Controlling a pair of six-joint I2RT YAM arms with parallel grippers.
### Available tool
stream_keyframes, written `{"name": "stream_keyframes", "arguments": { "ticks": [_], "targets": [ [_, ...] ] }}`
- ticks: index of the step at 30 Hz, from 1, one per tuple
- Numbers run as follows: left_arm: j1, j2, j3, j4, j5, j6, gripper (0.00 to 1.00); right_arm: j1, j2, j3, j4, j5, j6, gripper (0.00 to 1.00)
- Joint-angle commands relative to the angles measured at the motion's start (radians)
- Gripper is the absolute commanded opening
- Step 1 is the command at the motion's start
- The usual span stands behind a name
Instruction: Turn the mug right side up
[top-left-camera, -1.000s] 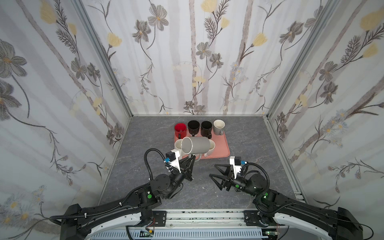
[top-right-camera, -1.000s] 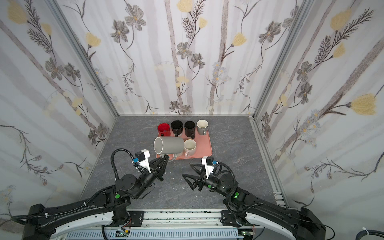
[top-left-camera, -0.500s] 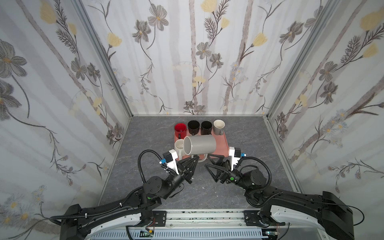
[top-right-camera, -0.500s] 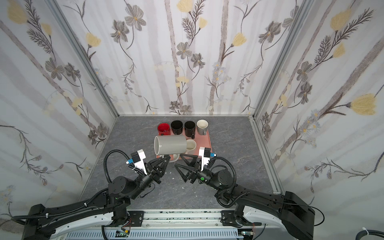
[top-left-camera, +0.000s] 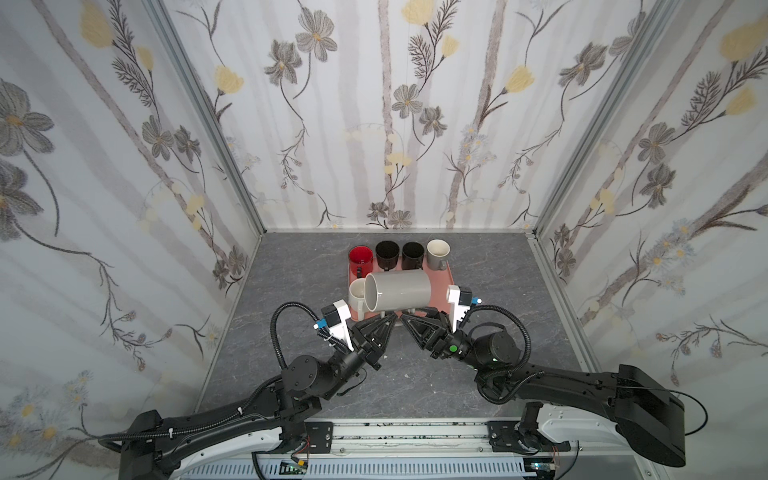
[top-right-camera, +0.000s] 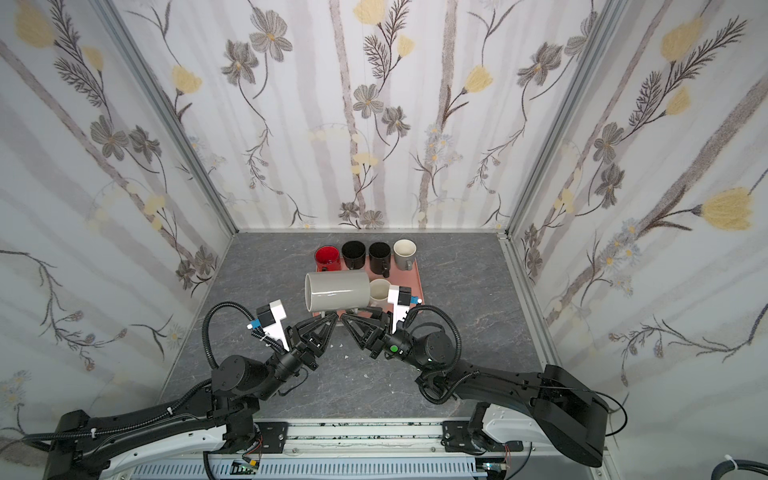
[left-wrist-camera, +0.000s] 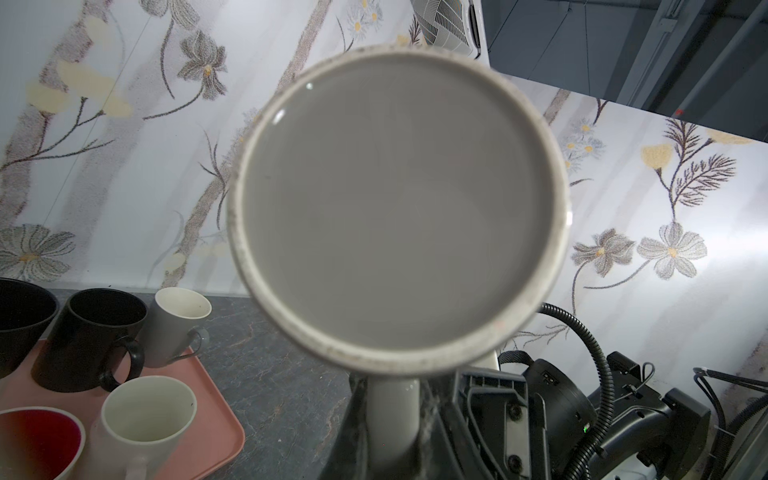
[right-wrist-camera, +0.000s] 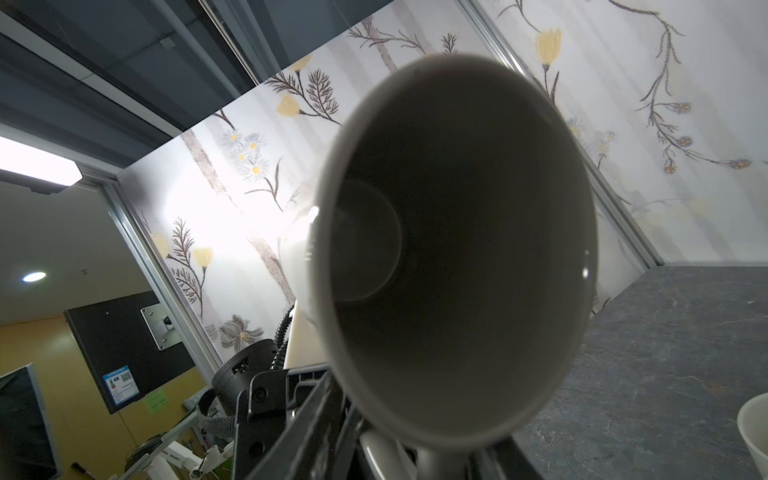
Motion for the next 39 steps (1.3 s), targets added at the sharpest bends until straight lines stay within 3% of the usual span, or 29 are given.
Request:
{"name": "stream_keyframes", "arguments": {
  "ticks": [1,4,6,8,9,11,13,15,16,19,23,27,32,39],
  "targets": [
    [0.001,0.002,0.002,0.091,0.008,-0.01,0.0,0.003,0.023,0.015,0.125,-0.044,0.043,0.38],
    [0.001,0.0,0.003,0.081,-0.001,-0.02,0.0,0.003,0.02,0.006,0.126,-0.027,0.044,0.23],
    [0.0,-0.002,0.003,0.065,-0.015,-0.034,0.0,0.003,0.008,0.003,0.108,-0.015,0.038,0.03],
    [0.001,-0.005,0.003,0.048,-0.028,-0.046,0.0,0.003,-0.013,0.0,0.07,0.007,0.022,0.0],
    [0.0,-0.007,0.002,0.041,-0.036,-0.052,0.1,0.003,-0.027,-0.002,0.045,0.019,0.013,0.0],
    [-0.001,-0.017,-0.005,0.027,-0.051,-0.06,0.46,-0.002,-0.07,-0.009,-0.025,0.06,-0.011,0.0],
    [0.0,-0.032,-0.018,0.017,-0.073,-0.072,0.68,-0.012,-0.125,-0.016,-0.121,0.105,-0.039,0.0],
    [0.001,-0.051,-0.028,-0.005,-0.091,-0.08,0.8,-0.027,-0.189,-0.013,-0.247,0.151,-0.068,0.0],
    [0.0,-0.06,-0.032,-0.017,-0.098,-0.085,0.99,-0.033,-0.223,-0.019,-0.313,0.179,-0.083,0.0],
    [0.0,-0.088,-0.046,-0.051,-0.117,-0.09,1.0,-0.048,-0.319,-0.024,-0.493,0.248,-0.135,0.0],
    [0.001,-0.144,-0.067,-0.124,-0.176,-0.092,1.0,-0.088,-0.427,0.027,-0.866,0.369,-0.204,0.0],
    [0.0,-0.209,-0.106,-0.181,-0.236,-0.095,1.0,-0.168,-0.445,0.113,-1.206,0.416,-0.267,0.0],
    [0.0,-0.271,-0.154,-0.222,-0.279,-0.116,1.0,-0.327,-0.335,0.23,-1.498,0.431,-0.338,0.0],
    [0.0,-0.325,-0.178,-0.265,-0.299,-0.135,1.0,-0.483,-0.084,0.341,-1.626,0.436,-0.465,0.0]
  ]
}}
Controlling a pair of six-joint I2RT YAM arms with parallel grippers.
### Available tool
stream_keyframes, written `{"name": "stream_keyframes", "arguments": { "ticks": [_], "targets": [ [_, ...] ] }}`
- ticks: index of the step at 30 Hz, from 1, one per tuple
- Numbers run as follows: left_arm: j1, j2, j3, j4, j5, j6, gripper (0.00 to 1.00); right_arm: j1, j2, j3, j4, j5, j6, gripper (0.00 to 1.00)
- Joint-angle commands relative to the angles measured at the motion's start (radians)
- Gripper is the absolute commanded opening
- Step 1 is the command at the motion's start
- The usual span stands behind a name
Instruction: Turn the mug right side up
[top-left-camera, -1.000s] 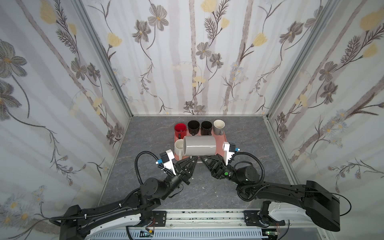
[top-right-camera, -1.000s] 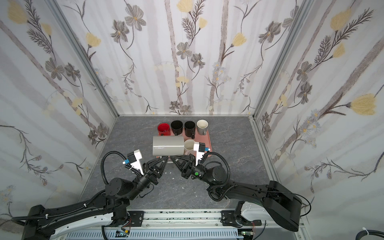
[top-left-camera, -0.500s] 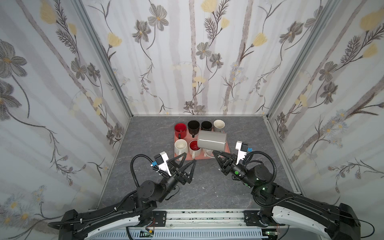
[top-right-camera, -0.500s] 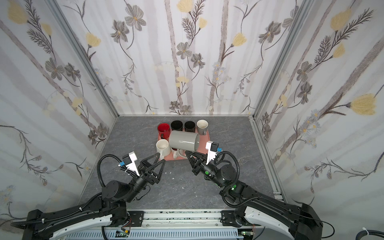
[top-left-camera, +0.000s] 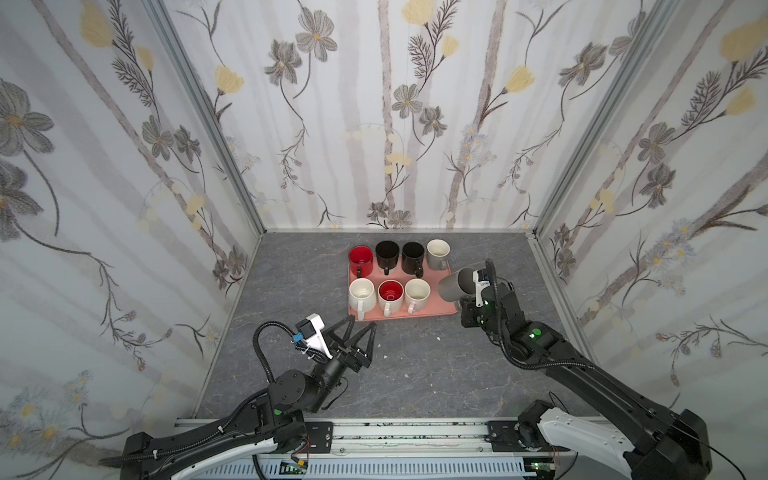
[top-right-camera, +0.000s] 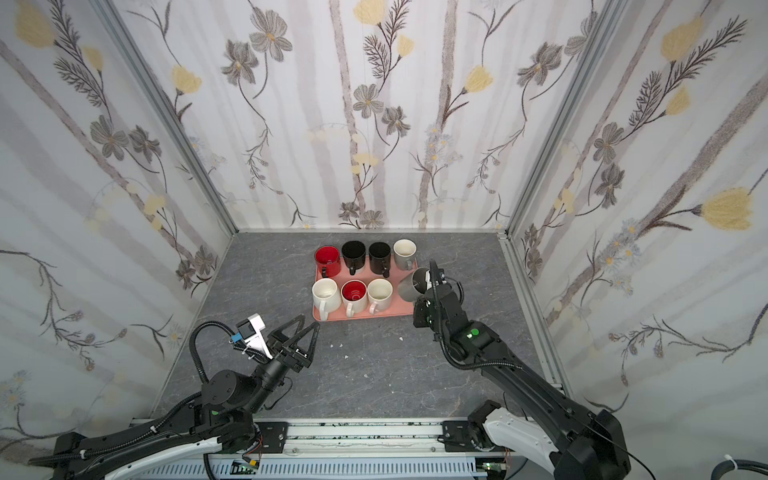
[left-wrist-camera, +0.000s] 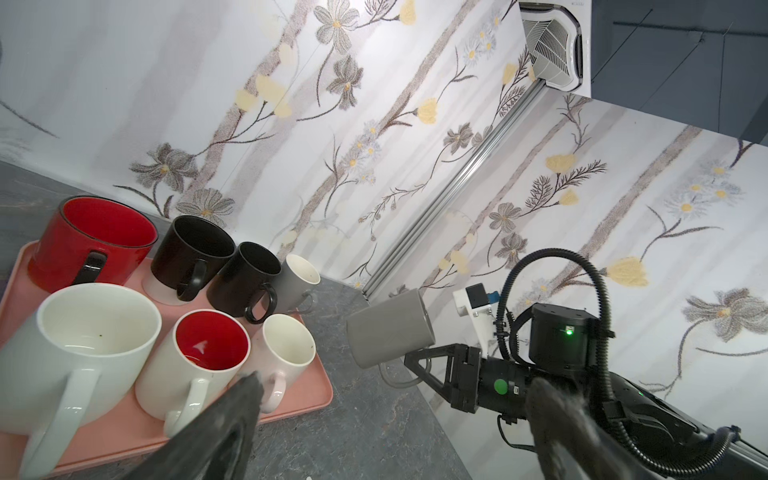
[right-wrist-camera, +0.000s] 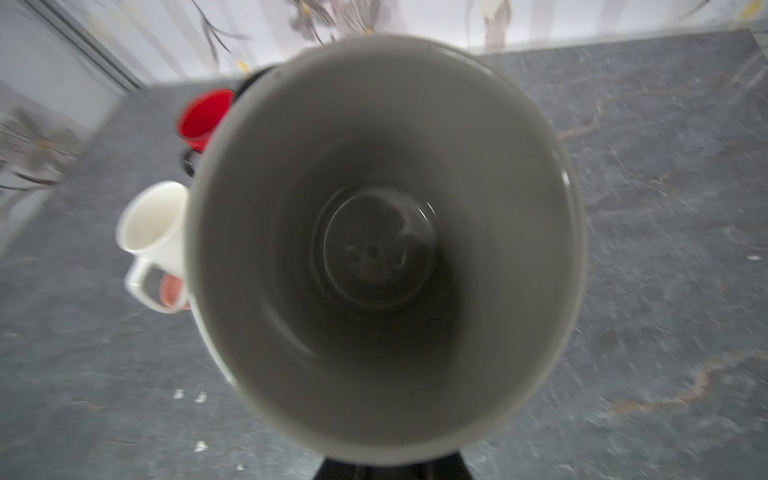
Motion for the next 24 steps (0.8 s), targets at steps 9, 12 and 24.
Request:
{"name": "stream_keyframes", "arguments": {
  "ticks": [9,12,24],
  "targets": [
    [0.003,-0.061,-0.021,-0.039,-0.048,-0.027,1.0,-0.034,0.355,0.217,-0.06,0.076,-0.146,0.0],
    [0.003,-0.077,-0.027,-0.046,-0.051,-0.027,1.0,-0.034,0.419,0.251,-0.063,0.066,-0.153,0.0],
    [0.002,-0.136,-0.043,-0.072,-0.076,-0.023,1.0,-0.021,0.509,0.292,-0.065,0.075,-0.159,0.0]
  ]
}}
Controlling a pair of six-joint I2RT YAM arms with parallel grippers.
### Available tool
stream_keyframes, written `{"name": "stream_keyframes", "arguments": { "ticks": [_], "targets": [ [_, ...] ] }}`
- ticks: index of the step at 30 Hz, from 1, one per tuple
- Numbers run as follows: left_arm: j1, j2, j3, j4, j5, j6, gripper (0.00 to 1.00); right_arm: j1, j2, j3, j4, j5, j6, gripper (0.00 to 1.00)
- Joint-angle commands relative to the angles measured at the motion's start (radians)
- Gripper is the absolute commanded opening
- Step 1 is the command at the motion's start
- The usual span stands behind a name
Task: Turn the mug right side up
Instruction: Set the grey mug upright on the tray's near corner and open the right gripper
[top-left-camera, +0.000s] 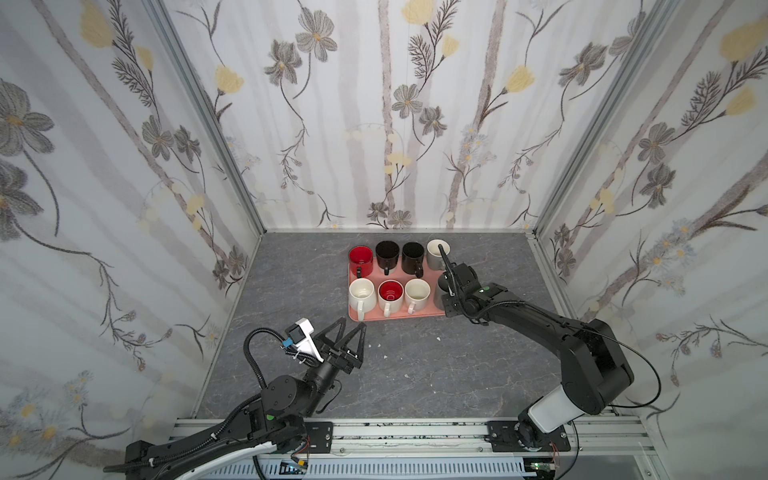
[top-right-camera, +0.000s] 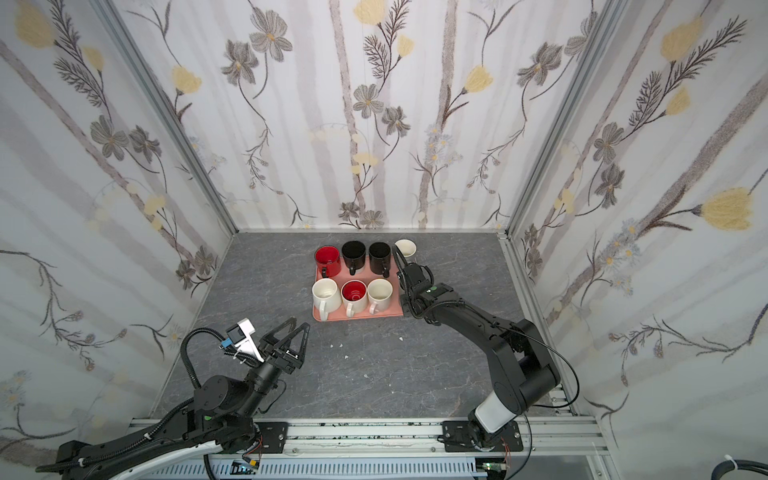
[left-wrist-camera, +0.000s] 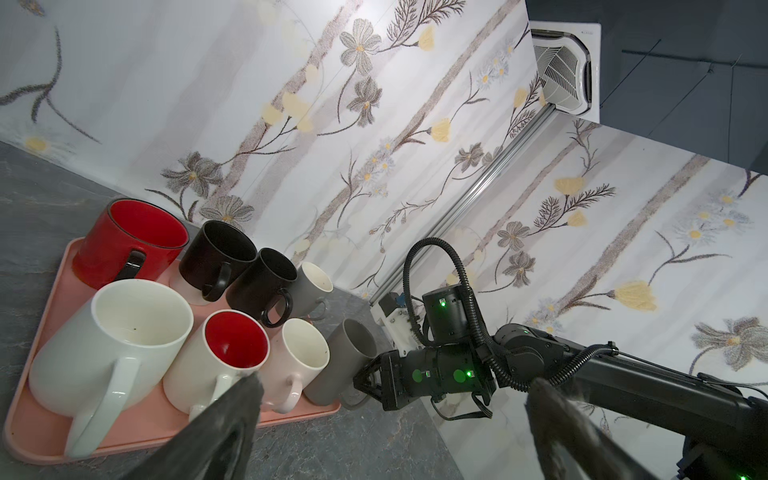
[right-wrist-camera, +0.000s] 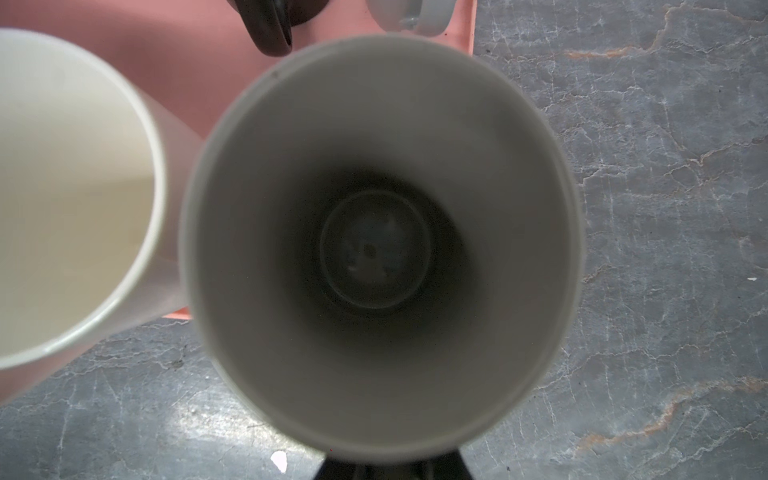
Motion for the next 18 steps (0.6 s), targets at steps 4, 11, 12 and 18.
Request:
{"name": "stream_keyframes", "arguments": {
  "ticks": [4,11,12,18],
  "targets": [
    [0.001,-0.01,-0.006,-0.003,-0.028,-0.002,1.0,0.016,0.032,0.015,0.049,0.033,-0.005,0.0],
    [0.0,-0.011,-0.006,-0.005,-0.032,0.0,1.0,0.027,0.071,0.022,0.042,0.045,0.005,0.04],
    [0.001,-0.011,-0.004,-0.006,-0.031,0.0,1.0,0.028,0.069,0.019,0.044,0.044,0.011,0.12],
    [0.001,-0.014,0.006,-0.021,-0.041,0.003,1.0,0.033,-0.056,-0.018,0.087,0.05,0.038,0.52]
  ]
}}
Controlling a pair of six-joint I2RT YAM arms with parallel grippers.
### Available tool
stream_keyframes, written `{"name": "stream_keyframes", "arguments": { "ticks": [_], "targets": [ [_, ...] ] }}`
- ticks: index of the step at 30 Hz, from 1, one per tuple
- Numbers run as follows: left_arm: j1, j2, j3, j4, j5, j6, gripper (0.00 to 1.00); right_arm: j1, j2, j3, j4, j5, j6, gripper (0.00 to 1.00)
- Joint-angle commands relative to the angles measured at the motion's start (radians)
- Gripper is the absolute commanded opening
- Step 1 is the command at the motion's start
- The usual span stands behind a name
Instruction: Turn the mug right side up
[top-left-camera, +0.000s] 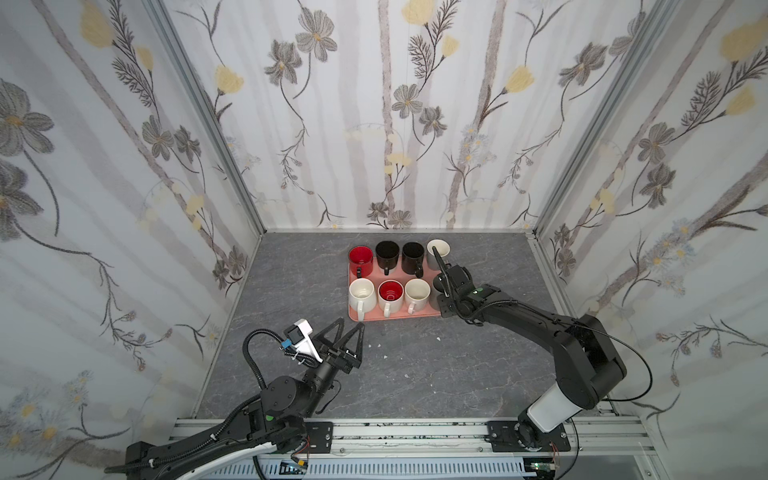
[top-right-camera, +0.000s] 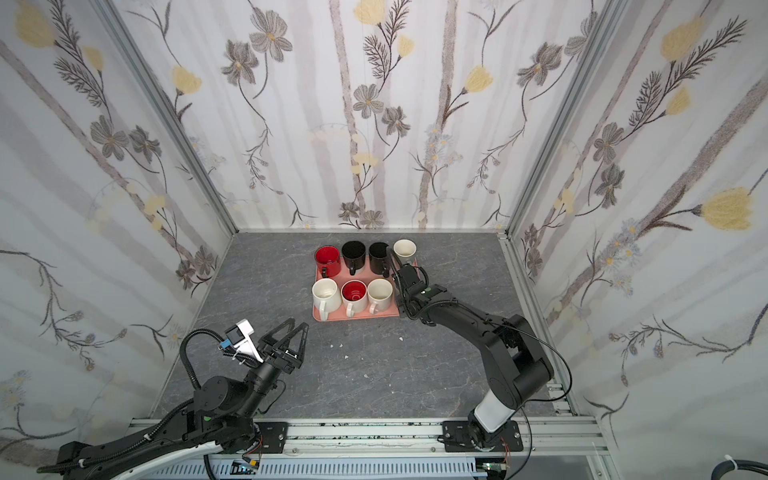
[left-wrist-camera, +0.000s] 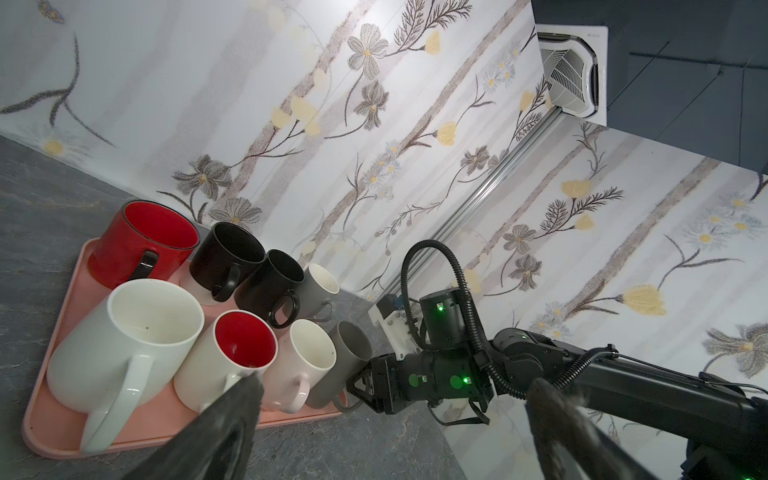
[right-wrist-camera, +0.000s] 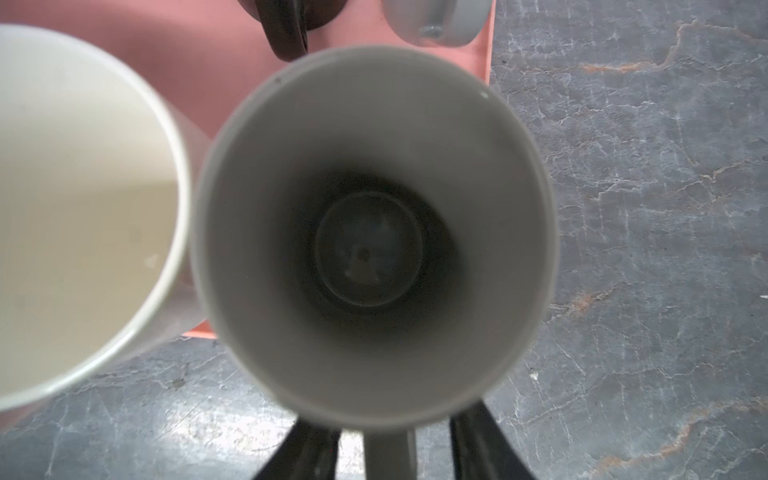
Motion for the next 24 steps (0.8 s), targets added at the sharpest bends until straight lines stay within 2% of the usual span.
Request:
{"name": "stream_keyframes", "arguments": {
  "ticks": [1,3,7,9,11,14,19,21,24],
  "targets": [
    [0.001,-0.003,0.013,-0.007,-0.025,0.004,1.0,0.001,-0.085,-0.02,0.053,0.023,0.031,0.58],
    [0.001,0.003,0.028,-0.015,-0.034,0.01,1.0,0.001,-0.164,-0.049,0.078,0.024,0.047,0.66],
    [0.003,0.042,0.083,-0.08,-0.103,0.022,1.0,0.001,-0.34,-0.136,0.165,0.002,0.071,0.73],
    [0.012,0.088,0.123,-0.123,-0.155,0.041,1.0,0.003,-0.433,-0.2,0.235,-0.035,0.079,0.89],
    [0.043,0.149,0.17,-0.172,-0.184,0.049,1.0,0.005,-0.513,-0.257,0.3,-0.049,0.097,1.0],
    [0.164,0.25,0.251,-0.242,-0.132,0.044,1.0,0.008,-0.619,-0.357,0.381,-0.044,0.117,1.0],
    [0.449,0.415,0.312,-0.227,-0.018,0.051,1.0,0.012,-0.733,-0.437,0.456,-0.037,0.133,1.0],
    [0.533,0.486,0.341,-0.227,-0.024,0.067,1.0,0.013,-0.751,-0.444,0.446,0.0,0.152,1.0],
    [0.621,0.609,0.371,-0.141,-0.05,0.18,1.0,0.013,-0.764,-0.449,0.417,0.072,0.175,1.0]
  ]
}}
